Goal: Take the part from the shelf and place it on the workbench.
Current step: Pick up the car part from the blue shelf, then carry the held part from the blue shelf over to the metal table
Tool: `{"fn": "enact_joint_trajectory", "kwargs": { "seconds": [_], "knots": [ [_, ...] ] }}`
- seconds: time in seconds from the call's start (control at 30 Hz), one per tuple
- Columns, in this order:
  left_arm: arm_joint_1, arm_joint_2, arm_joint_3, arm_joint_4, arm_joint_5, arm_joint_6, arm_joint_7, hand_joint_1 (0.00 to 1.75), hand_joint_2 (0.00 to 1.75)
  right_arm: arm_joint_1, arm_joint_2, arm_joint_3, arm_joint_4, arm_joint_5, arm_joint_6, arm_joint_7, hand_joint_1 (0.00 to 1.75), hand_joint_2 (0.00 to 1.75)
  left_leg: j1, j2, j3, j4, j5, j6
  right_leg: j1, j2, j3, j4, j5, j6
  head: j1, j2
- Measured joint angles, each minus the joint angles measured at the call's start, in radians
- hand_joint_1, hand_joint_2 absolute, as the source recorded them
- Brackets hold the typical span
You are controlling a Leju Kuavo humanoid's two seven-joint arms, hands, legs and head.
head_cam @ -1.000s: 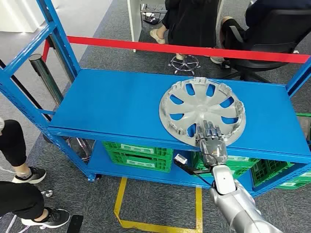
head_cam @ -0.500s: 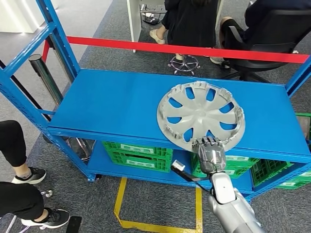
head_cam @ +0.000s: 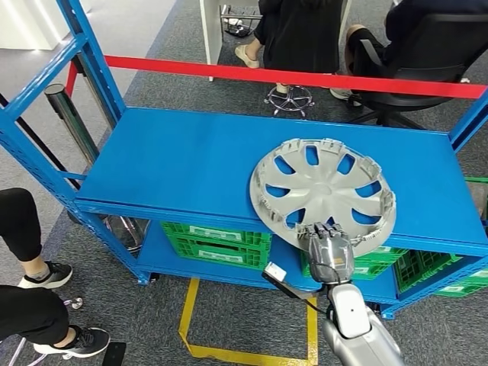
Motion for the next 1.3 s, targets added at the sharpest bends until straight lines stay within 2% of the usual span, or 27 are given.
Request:
{"fn": "enact_joint_trajectory", "kwargs": {
  "seconds": [0.07, 0.13, 0.2, 0.3, 0.33, 0.43, 0.5, 0.57, 0.6, 0.63, 0.67, 0.73, 0.77, 0.8, 0.83, 0.87, 0.93, 0.97, 1.0, 1.07, 1.1, 1.13, 1.2, 1.23, 1.27, 1.3],
  "knots": [
    [0.001, 0.000, 0.006, 0.000, 0.008, -0.009, -0.014, 0.00, 1.75, 0.026, -0.029, 0.031, -0.082, -0.001, -0.002, 0.049, 1.75, 1.75, 0.000, 0.000, -0.001, 0.000, 0.000, 0.000, 0.000, -0.001, -0.001, 0.000, 0.000, 0.000, 0.000, 0.000],
    [0.003, 0.001, 0.018, 0.000, 0.027, -0.036, -0.030, 0.00, 1.75, 0.055, -0.060, 0.053, -0.187, -0.002, -0.002, 0.059, 1.75, 1.75, 0.000, -0.001, -0.002, 0.000, 0.000, 0.000, 0.000, -0.001, -0.002, 0.000, 0.000, 0.000, 0.000, 0.000],
    [0.005, 0.001, 0.031, 0.000, 0.044, -0.061, -0.036, 0.00, 1.75, 0.095, -0.068, 0.040, -0.307, -0.003, -0.002, -0.030, 1.75, 1.75, 0.000, -0.001, -0.003, 0.000, 0.000, 0.000, 0.000, 0.000, -0.003, 0.000, 0.000, 0.000, 0.001, 0.000],
    [0.007, 0.002, 0.048, 0.000, 0.059, -0.080, -0.037, 0.00, 1.75, 0.166, -0.007, -0.015, -0.488, -0.002, -0.002, -0.271, 1.75, 1.75, 0.001, 0.000, -0.004, 0.000, 0.000, 0.000, 0.001, 0.002, -0.004, 0.000, 0.000, 0.000, 0.000, 0.000],
    [0.007, 0.002, 0.054, 0.000, 0.064, -0.086, -0.042, 0.00, 1.75, 0.185, 0.020, -0.023, -0.534, 0.000, -0.003, -0.324, 1.75, 1.75, 0.001, 0.000, -0.004, 0.000, 0.000, 0.000, 0.001, 0.001, -0.005, 0.000, 0.000, 0.000, -0.001, 0.000],
    [0.006, 0.005, 0.073, 0.000, 0.087, -0.125, -0.080, 0.00, 1.75, 0.228, 0.087, -0.015, -0.643, -0.026, -0.002, -0.378, 1.75, 1.75, 0.002, -0.006, -0.006, 0.002, 0.000, 0.001, 0.001, -0.006, -0.004, -0.001, -0.001, 0.000, 0.000, 0.000],
    [0.008, 0.009, 0.085, 0.000, 0.100, -0.140, -0.109, 0.00, 1.75, 0.247, 0.127, -0.015, -0.690, -0.078, -0.002, -0.422, 1.75, 1.75, 0.000, -0.007, -0.009, 0.007, 0.000, 0.005, -0.001, -0.008, -0.004, -0.004, 0.004, 0.004, 0.000, 0.000],
    [0.008, 0.014, 0.097, 0.000, 0.107, -0.127, -0.120, 0.00, 1.75, 0.263, 0.182, -0.035, -0.714, -0.157, -0.002, -0.539, 1.75, 1.75, 0.002, -0.005, -0.007, -0.001, 0.010, 0.013, -0.002, -0.005, -0.005, -0.007, 0.008, 0.010, 0.000, 0.000],
    [0.007, 0.016, 0.103, 0.000, 0.110, -0.116, -0.119, 0.00, 1.75, 0.270, 0.211, -0.051, -0.720, -0.194, -0.002, -0.613, 1.75, 1.75, 0.004, -0.002, -0.005, -0.010, 0.018, 0.018, -0.001, -0.005, -0.009, -0.002, 0.000, 0.012, 0.000, 0.000],
    [0.006, 0.017, 0.108, 0.000, 0.111, -0.104, -0.116, 0.00, 1.75, 0.274, 0.240, -0.068, -0.723, -0.227, -0.002, -0.686, 1.75, 1.75, 0.007, 0.002, -0.003, -0.019, 0.026, 0.023, 0.000, -0.004, -0.020, 0.020, -0.020, 0.012, 0.001, 0.000],
    [0.005, 0.018, 0.113, 0.000, 0.112, -0.094, -0.113, 0.00, 1.75, 0.276, 0.261, -0.082, -0.724, -0.247, -0.002, -0.740, 1.75, 1.75, 0.010, 0.006, -0.003, -0.025, 0.031, 0.026, 0.001, -0.005, -0.040, 0.066, -0.053, 0.012, 0.001, 0.000],
    [0.003, 0.021, 0.120, 0.000, 0.111, -0.076, -0.106, 0.00, 1.75, 0.278, 0.282, -0.097, -0.724, -0.273, -0.002, -0.793, 1.75, 1.75, 0.009, 0.008, -0.011, -0.025, 0.037, 0.029, 0.002, -0.005, -0.093, 0.200, -0.121, 0.014, 0.001, 0.000],
    [0.003, 0.023, 0.122, 0.000, 0.109, -0.068, -0.103, 0.00, 1.75, 0.280, 0.287, -0.103, -0.723, -0.282, -0.002, -0.804, 1.75, 1.75, 0.009, 0.008, -0.015, -0.024, 0.039, 0.028, 0.001, -0.005, -0.113, 0.254, -0.137, 0.016, 0.001, 0.000],
    [0.003, 0.023, 0.124, 0.000, 0.107, -0.062, -0.100, 0.00, 1.75, 0.283, 0.289, -0.110, -0.721, -0.291, -0.002, -0.809, 1.75, 1.75, 0.010, 0.007, -0.018, -0.023, 0.041, 0.026, 0.001, -0.005, -0.118, 0.273, -0.133, 0.018, 0.001, 0.000],
    [0.003, 0.023, 0.124, 0.000, 0.103, -0.056, -0.099, 0.00, 1.75, 0.286, 0.291, -0.117, -0.719, -0.301, -0.002, -0.811, 1.75, 1.75, 0.012, 0.006, -0.021, -0.022, 0.044, 0.024, 0.000, -0.006, -0.103, 0.251, -0.110, 0.019, 0.002, 0.000],
    [0.004, 0.023, 0.125, 0.000, 0.098, -0.051, -0.098, 0.00, 1.75, 0.288, 0.293, -0.125, -0.718, -0.310, -0.002, -0.814, 1.75, 1.75, 0.014, 0.004, -0.024, -0.019, 0.045, 0.020, -0.002, -0.007, -0.070, 0.191, -0.075, 0.020, 0.002, 0.000],
    [0.004, 0.024, 0.125, 0.000, 0.085, -0.037, -0.100, 0.00, 1.75, 0.293, 0.296, -0.139, -0.718, -0.330, -0.002, -0.826, 1.75, 1.75, 0.014, 0.003, -0.031, -0.010, 0.047, 0.009, -0.002, -0.006, 0.002, 0.058, -0.029, 0.019, 0.002, 0.000],
    [0.004, 0.024, 0.125, 0.000, 0.077, -0.028, -0.102, 0.00, 1.75, 0.297, 0.298, -0.145, -0.720, -0.337, -0.002, -0.833, 1.75, 1.75, 0.012, 0.003, -0.036, -0.004, 0.048, 0.001, -0.001, -0.004, 0.022, 0.020, -0.022, 0.016, 0.002, 0.000],
    [0.003, 0.025, 0.125, 0.000, 0.070, -0.020, -0.105, 0.00, 1.75, 0.302, 0.299, -0.151, -0.722, -0.342, -0.002, -0.840, 1.75, 1.75, 0.010, 0.003, -0.041, 0.000, 0.051, -0.006, 0.001, -0.002, 0.028, 0.006, -0.025, 0.013, 0.002, 0.000],
    [0.004, 0.025, 0.125, 0.000, 0.061, -0.008, -0.110, 0.00, 1.75, 0.318, 0.303, -0.161, -0.727, -0.349, -0.002, -0.846, 1.75, 1.75, 0.011, 0.002, -0.048, 0.004, 0.057, -0.019, 0.002, -0.001, 0.021, 0.006, -0.020, -0.001, 0.001, 0.000],
    [0.004, 0.025, 0.125, 0.000, 0.059, -0.006, -0.111, 0.00, 1.75, 0.325, 0.305, -0.166, -0.729, -0.351, -0.002, -0.847, 1.75, 1.75, 0.013, 0.002, -0.053, 0.010, 0.049, -0.024, 0.002, -0.003, 0.015, 0.006, -0.015, -0.010, 0.000, 0.000],
    [0.005, 0.024, 0.125, 0.000, 0.058, -0.004, -0.112, 0.00, 1.75, 0.330, 0.307, -0.170, -0.733, -0.352, -0.002, -0.847, 1.75, 1.75, 0.015, 0.002, -0.064, 0.030, 0.027, -0.028, 0.002, -0.005, 0.007, 0.006, -0.009, -0.022, -0.001, 0.000],
    [0.005, 0.022, 0.125, 0.000, 0.054, -0.002, -0.113, 0.00, 1.75, 0.339, 0.310, -0.176, -0.740, -0.353, -0.002, -0.847, 1.75, 1.75, 0.016, 0.002, -0.099, 0.130, -0.056, -0.033, 0.005, -0.007, -0.013, 0.005, 0.006, -0.040, -0.004, 0.000],
    [0.005, 0.021, 0.125, 0.000, 0.051, 0.000, -0.113, 0.00, 1.75, 0.345, 0.310, -0.178, -0.745, -0.352, -0.002, -0.847, 1.75, 1.75, 0.015, 0.002, -0.118, 0.198, -0.099, -0.033, 0.008, -0.007, -0.023, 0.006, 0.013, -0.046, -0.004, 0.000],
    [0.005, 0.021, 0.124, 0.000, 0.047, 0.002, -0.113, 0.00, 1.75, 0.353, 0.311, -0.181, -0.750, -0.352, -0.002, -0.847, 1.75, 1.75, 0.015, 0.002, -0.130, 0.254, -0.125, -0.033, 0.011, -0.006, -0.033, 0.006, 0.020, -0.048, -0.004, 0.000],
    [0.006, 0.020, 0.124, 0.000, 0.043, 0.004, -0.113, 0.00, 1.75, 0.361, 0.312, -0.185, -0.755, -0.352, -0.002, -0.847, 1.75, 1.75, 0.014, 0.002, -0.129, 0.284, -0.132, -0.030, 0.015, -0.004, -0.042, 0.006, 0.028, -0.049, -0.004, 0.000]
  ]
}}
